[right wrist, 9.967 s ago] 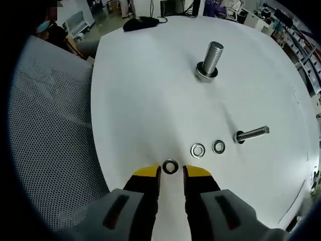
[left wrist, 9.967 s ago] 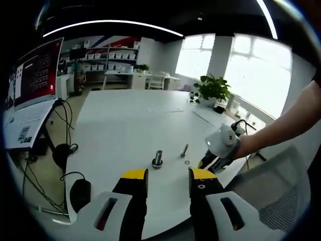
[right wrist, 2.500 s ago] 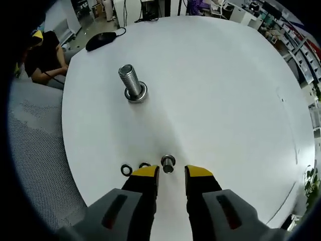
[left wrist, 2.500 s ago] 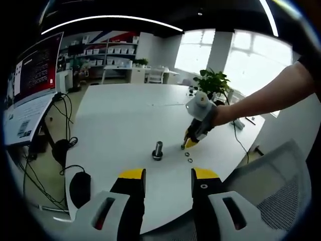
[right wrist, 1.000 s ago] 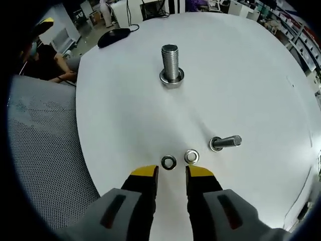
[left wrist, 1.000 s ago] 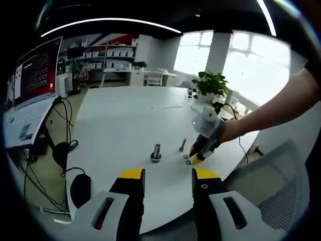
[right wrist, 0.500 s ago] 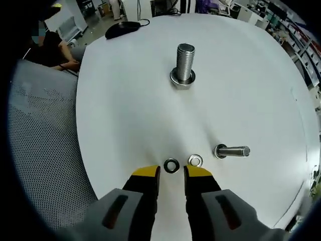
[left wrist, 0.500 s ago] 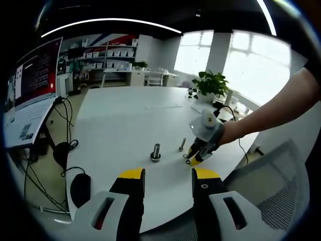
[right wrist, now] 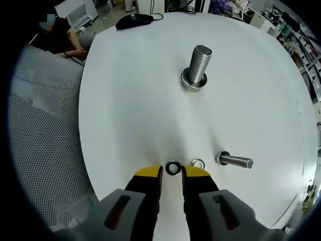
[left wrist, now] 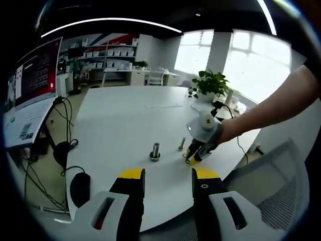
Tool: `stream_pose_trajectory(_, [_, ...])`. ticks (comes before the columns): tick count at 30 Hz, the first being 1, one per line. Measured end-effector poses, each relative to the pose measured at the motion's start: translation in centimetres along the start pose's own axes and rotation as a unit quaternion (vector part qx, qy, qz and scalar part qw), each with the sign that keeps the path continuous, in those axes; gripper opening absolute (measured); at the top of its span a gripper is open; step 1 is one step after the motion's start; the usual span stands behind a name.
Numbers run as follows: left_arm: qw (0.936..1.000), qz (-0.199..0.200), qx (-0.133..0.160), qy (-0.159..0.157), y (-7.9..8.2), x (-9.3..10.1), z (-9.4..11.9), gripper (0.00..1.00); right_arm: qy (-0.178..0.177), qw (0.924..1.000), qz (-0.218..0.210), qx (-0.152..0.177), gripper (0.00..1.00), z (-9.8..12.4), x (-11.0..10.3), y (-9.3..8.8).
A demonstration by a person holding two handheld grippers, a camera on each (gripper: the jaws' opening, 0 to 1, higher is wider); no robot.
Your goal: Place the washer onto the threaded stud by aligning its center hole with the stud, sliding it down to the base, and recovering from edge contact or off-axis alignment until the washer reaches the visible bottom stop.
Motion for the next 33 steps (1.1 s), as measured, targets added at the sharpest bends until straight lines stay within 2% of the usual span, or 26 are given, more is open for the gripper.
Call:
stream_pose_trajectory(3, [1.0000,0.000,0.001,0.001,0.0,-0.2,-0.1,0.35,-0.001,0.9999,0.009,-0.007,0.15,0.0,0.0,0.0])
stream_pose_trajectory(5, [1.0000,0.000,0.002,0.001,0.1,-0.2,-0.1,0.35,-0.001,0.9999,0.009,-0.012,0.15,0.9,-0.8,0.0])
stream_pose_trajectory(15, [1.0000,0.002,0.004,0.004,0.1,-0.2,0.1,0.35,-0.012,0.9994,0.012,-0.030,0.14,0.4,-0.6,0.1])
stream_pose_trajectory(24, [1.0000,0.000,0.005,0.004,0.2,-0.3,0.1,0.35,-0.010,0.9998,-0.017,0.001,0.13,0.4,-0.3,-0.1])
stream_pose_trajectory(27, [1.0000,-0.002,0.003,0.006,0.2,-0.3,0.2,0.35,-0.010,0.9996,-0.027,0.000,0.13,0.4,0.0,-0.5])
stream_pose_trajectory(30, [1.0000,-0.001,0.004,0.006,0.1,-0.4,0.3,0.35,-0.012,0.9992,-0.037,0.008,0.13,1.5,-0.6,-0.7])
stream_pose_trajectory(33, [1.0000,-0.001,0.004,0.006,0.2,-0.3,0.3,0.35,-0.013,0.9983,-0.056,0.016,0.13,2.1,-0.1,-0.9])
Point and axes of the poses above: the point that each gripper's makers call its tool centre point, and the gripper's own axes: z roughly backward along the fingers, x roughly to its right, y roughly out of its top, the point moved 3 cm from there along z, roughly backward along the fingers, and after that the axes turned 1 degree about -x, right-handed, at the moved point
